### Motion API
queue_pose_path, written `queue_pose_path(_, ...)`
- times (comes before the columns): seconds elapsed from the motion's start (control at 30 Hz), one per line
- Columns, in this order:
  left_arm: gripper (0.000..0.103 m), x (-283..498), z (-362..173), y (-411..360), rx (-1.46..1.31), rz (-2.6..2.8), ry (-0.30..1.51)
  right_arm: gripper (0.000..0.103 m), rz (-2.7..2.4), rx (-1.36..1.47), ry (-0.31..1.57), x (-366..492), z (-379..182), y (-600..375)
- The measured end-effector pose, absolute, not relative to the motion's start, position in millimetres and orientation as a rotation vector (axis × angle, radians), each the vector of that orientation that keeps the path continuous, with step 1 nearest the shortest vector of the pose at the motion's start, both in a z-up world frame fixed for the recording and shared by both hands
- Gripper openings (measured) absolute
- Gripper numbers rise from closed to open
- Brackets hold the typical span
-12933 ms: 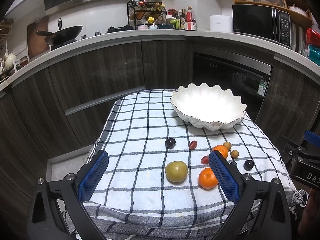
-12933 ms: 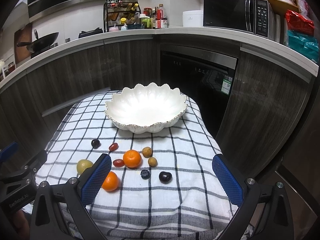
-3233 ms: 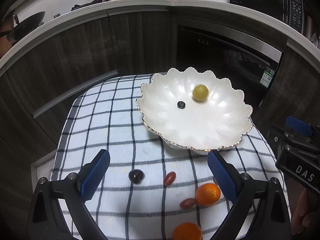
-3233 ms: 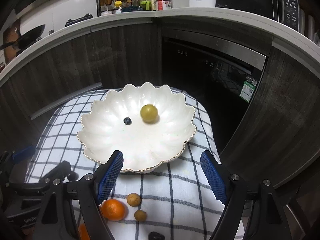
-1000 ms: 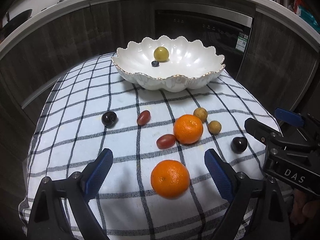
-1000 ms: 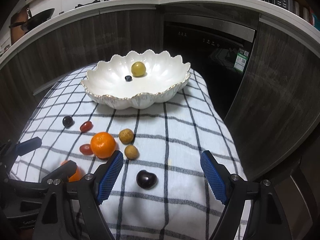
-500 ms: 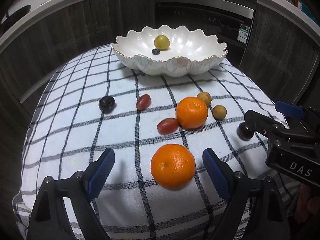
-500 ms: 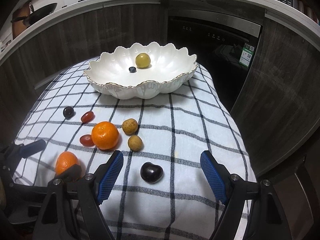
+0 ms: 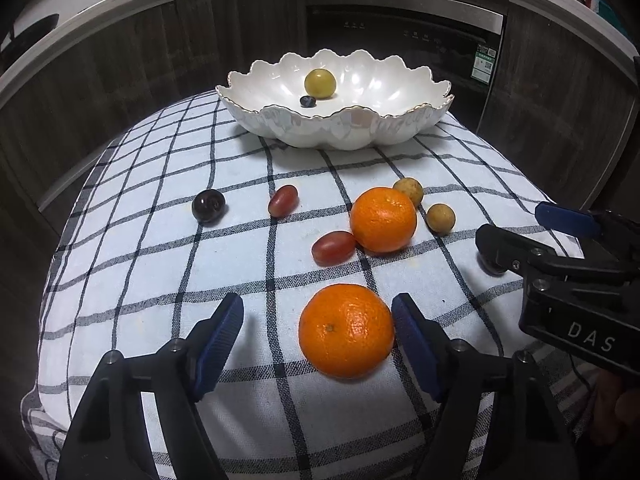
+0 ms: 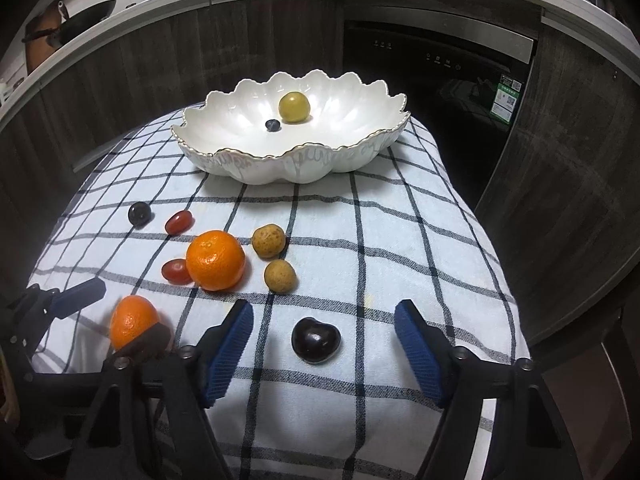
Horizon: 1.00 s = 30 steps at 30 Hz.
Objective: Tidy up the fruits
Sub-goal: 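Close the left tool on a mandarin while the right tool grasps a dark cherry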
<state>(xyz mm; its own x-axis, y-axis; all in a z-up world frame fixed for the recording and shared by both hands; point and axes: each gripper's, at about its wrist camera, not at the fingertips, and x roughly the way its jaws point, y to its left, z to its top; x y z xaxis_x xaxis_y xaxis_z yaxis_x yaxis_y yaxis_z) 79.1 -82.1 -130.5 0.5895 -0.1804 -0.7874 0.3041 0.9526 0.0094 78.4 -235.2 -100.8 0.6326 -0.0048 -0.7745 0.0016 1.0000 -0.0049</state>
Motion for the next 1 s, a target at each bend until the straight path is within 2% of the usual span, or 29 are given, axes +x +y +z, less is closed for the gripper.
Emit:
queue_pose_path(0.2,0.061,78,-133,-85,0.152,-0.313,0.908,0.063,-0.001,-0.002,0.906,81,-105,-235)
queue_pose_path(0.3,0.055,78,-134,-88,0.157,-0.327,0.916,0.061,-0.002,0.004,0.922,82,-109,-236)
queue_pose_path(0.5,0.047,79,-135,-89,0.152,-0.35,0.925,0.053,0.014,0.019,0.965,86,-117,-237)
queue_pose_path(0.63,0.046,79,-136,-91,0.157,-0.355,0.927,0.052,0.023,0.021,0.975,88,-120,-236)
queue_pose_path(1.0,0.045,78,-136,-92,0.173,-0.358,0.927,0.031,0.029,0.031,1.014,90,-127,-236)
